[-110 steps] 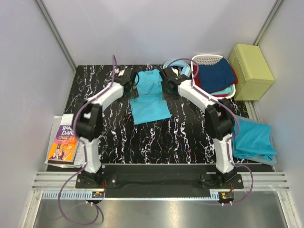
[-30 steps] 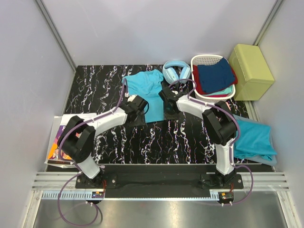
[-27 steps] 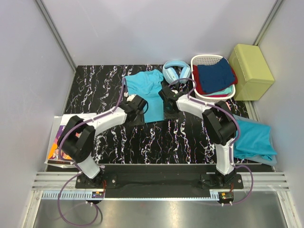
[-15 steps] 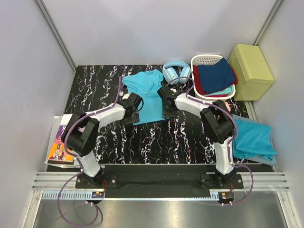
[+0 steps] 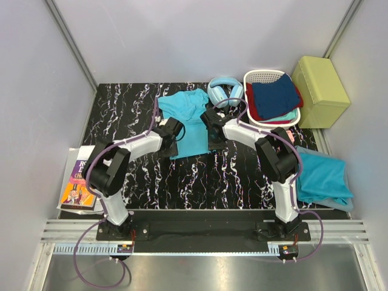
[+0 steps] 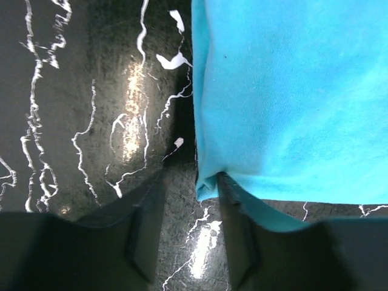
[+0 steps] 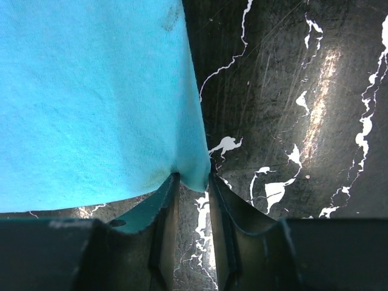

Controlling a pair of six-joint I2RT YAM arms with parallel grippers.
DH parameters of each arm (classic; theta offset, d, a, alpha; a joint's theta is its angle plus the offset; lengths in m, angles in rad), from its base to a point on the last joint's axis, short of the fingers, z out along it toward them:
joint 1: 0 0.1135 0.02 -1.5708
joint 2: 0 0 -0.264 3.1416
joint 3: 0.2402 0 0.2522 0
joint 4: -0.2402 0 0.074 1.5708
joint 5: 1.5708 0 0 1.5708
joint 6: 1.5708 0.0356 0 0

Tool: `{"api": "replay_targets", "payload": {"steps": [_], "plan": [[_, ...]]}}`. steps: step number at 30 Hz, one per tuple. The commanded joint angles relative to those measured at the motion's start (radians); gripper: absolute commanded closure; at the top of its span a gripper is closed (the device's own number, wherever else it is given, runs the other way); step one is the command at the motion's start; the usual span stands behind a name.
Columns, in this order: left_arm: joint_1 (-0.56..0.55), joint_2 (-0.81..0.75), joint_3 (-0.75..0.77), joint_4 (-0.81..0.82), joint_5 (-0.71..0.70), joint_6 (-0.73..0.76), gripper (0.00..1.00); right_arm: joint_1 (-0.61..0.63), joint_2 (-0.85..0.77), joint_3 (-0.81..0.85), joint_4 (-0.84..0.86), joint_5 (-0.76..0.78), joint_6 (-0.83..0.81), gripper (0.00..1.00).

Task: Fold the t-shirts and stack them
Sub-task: Grab one side of the 2/3 rectangular tshirt with both arms

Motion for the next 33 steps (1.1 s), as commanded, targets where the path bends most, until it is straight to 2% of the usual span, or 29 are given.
{"api": "replay_targets", "payload": {"steps": [1, 5, 6, 7, 11, 16, 22, 33], "plan": [[0.001, 0.013, 0.016, 0.037, 0.039, -0.007, 0.6, -0.004, 0.011, -0.002, -0.002, 0.001, 0.003, 0.68], [0.001, 0.023, 0.007, 0.043, 0.061, -0.016, 0.65, -0.007, 0.005, -0.016, 0.001, -0.011, 0.007, 0.72], [0.001, 0.023, 0.006, 0.043, 0.064, -0.018, 0.69, -0.006, 0.004, -0.021, 0.004, -0.013, 0.01, 0.74], [0.001, 0.022, 0.004, 0.041, 0.067, -0.018, 0.71, -0.006, 0.0, -0.024, 0.004, -0.02, 0.01, 0.8], [-0.001, 0.011, -0.003, 0.04, 0.078, -0.016, 0.84, -0.004, -0.013, -0.044, 0.004, -0.026, 0.016, 0.94], [-0.001, -0.009, -0.019, 0.027, 0.097, -0.01, 0.99, -0.006, -0.036, -0.08, 0.004, -0.036, 0.027, 1.0], [-0.019, -0.087, -0.046, -0.025, 0.119, -0.006, 1.0, 0.011, -0.107, -0.14, -0.026, -0.045, 0.044, 1.0], [-0.12, -0.248, -0.145, -0.156, 0.186, -0.036, 1.0, 0.082, -0.279, -0.304, -0.069, -0.066, 0.09, 1.0]]}}
